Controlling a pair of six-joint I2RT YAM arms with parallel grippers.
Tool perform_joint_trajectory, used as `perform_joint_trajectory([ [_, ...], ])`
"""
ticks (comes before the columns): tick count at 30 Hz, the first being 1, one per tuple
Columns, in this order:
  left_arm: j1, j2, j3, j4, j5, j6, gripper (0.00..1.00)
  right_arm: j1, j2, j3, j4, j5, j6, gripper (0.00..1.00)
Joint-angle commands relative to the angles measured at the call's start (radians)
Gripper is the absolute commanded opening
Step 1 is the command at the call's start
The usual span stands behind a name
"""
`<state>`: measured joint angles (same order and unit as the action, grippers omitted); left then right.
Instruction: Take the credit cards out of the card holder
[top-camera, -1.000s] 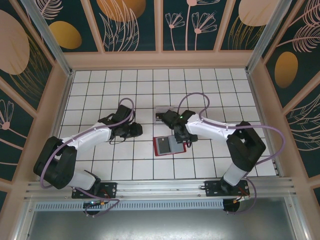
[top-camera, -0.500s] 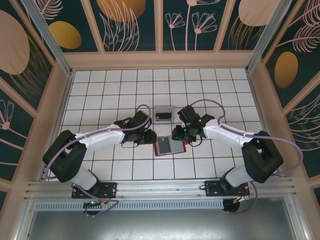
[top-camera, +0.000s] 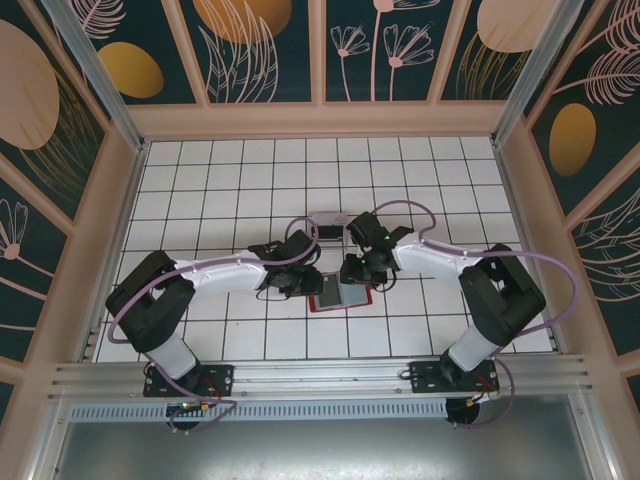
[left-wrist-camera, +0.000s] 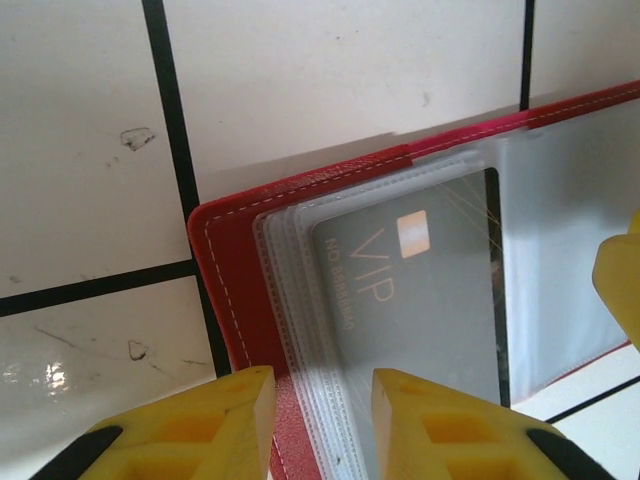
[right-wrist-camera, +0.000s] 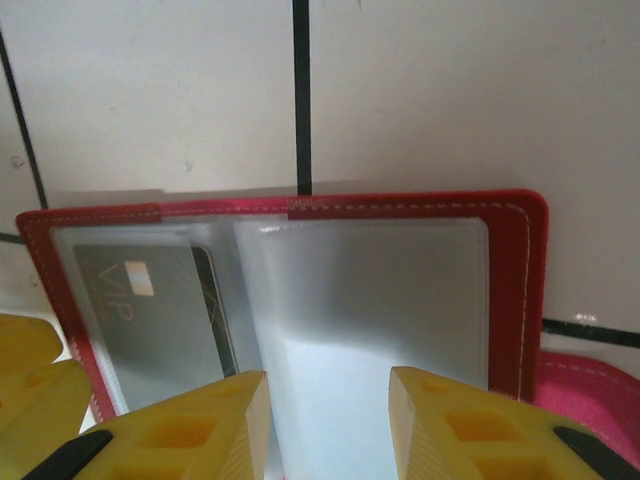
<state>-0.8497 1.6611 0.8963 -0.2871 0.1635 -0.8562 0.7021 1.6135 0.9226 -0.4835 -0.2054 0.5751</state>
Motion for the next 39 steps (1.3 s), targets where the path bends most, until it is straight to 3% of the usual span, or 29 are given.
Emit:
perform_joint_trajectory([
  [1,-0.009,0.023,0.020,0.003,-0.034,-0.023,0.32,0.031,0.042,0.053,-0.056,0.073,-0.021,0.38],
  [15,-0.009,0.047,0.014,-0.009,-0.036,-0.019,0.28,0.091,0.131,0.111,-0.098,0.133,-0.006,0.43],
  [39,-0.009,0.047,0.017,-0.050,-0.058,0.004,0.23,0.097,0.109,0.099,-0.102,0.147,0.015,0.58],
])
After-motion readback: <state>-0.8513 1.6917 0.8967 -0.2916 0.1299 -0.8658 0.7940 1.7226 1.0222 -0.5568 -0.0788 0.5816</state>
